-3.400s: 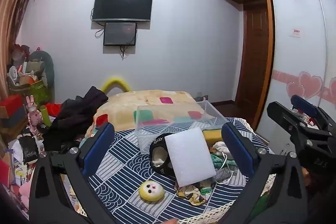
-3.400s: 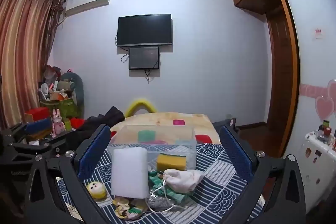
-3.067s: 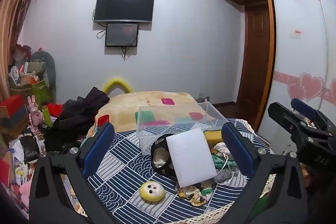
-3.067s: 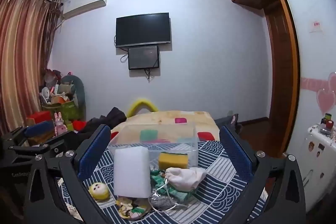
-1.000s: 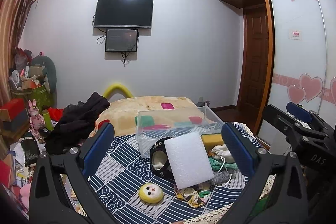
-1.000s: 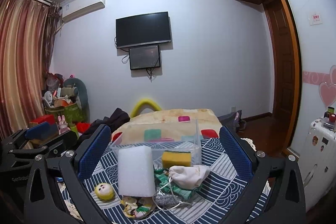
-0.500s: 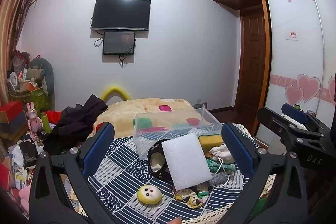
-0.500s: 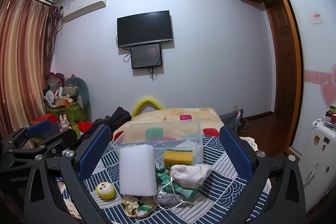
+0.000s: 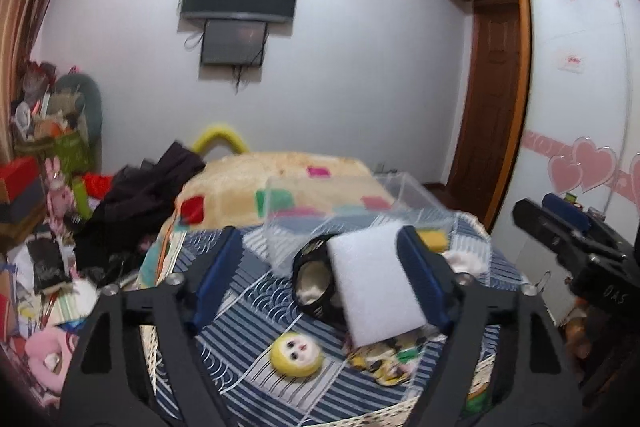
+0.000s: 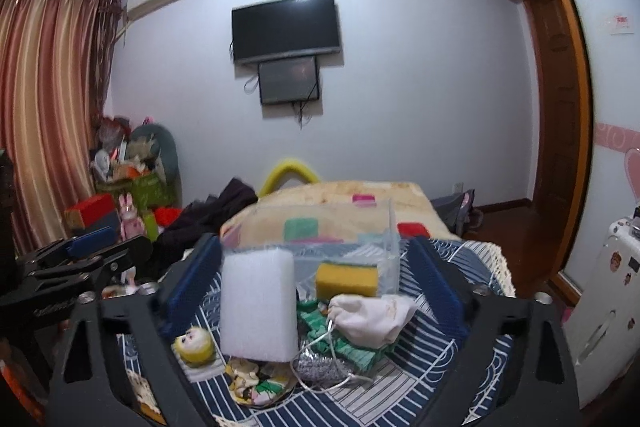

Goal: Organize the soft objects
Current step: 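Grasp yellow felt ball with left tool while right tool grasps white foam block, then drop felt ball into clear box with left tool while right tool drops foam block, then grasp black knit hat with left tool while right tool grasps yellow-green sponge, then lower hat into clear box with left tool while right tool places sponge inside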

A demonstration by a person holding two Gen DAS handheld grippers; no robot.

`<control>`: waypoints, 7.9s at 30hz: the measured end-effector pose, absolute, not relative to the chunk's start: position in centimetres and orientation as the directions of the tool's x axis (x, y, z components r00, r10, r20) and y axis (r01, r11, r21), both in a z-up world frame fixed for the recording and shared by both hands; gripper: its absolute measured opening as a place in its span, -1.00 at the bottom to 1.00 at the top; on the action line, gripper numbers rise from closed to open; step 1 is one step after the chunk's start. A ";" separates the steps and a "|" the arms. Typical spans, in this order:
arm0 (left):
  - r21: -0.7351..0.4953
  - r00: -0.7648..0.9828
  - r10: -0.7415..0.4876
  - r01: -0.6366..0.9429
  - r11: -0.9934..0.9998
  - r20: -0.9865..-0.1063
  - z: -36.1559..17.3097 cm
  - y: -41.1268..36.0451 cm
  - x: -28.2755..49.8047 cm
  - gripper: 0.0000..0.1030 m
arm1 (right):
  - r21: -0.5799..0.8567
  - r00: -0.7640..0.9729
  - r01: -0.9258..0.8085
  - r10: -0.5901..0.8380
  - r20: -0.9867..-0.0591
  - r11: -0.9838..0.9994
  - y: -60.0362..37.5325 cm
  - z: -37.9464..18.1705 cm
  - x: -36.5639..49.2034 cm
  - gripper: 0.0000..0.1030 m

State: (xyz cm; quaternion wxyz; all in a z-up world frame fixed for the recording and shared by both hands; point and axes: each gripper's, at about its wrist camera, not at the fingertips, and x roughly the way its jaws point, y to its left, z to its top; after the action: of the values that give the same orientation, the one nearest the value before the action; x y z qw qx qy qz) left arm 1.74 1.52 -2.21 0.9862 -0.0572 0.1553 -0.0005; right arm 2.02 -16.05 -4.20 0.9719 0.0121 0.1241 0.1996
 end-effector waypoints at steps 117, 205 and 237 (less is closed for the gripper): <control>-0.048 0.789 -0.002 -0.035 0.998 -0.614 -4.0 3.5 22.8 0.72 | -0.094 0.683 -0.464 0.288 -0.671 0.881 -10.6 -5.6 18.1 0.72; -0.097 0.865 -0.010 -0.044 0.994 -0.502 -1.5 1.9 19.2 -0.45 | 0.006 0.773 -0.439 0.381 -0.508 0.899 -12.1 -6.3 15.8 0.27; -0.033 0.774 -0.009 -0.015 0.999 -0.633 -5.1 0.2 21.9 0.76 | -0.057 0.714 -0.493 0.366 -0.597 0.868 -11.8 -6.3 15.4 0.76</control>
State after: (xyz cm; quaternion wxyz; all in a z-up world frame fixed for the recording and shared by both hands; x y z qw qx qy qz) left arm 21.91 0.16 -5.11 0.9416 -0.0178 0.3363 0.0015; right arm 15.45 -11.84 -6.30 0.9197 -0.1065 0.2973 0.2334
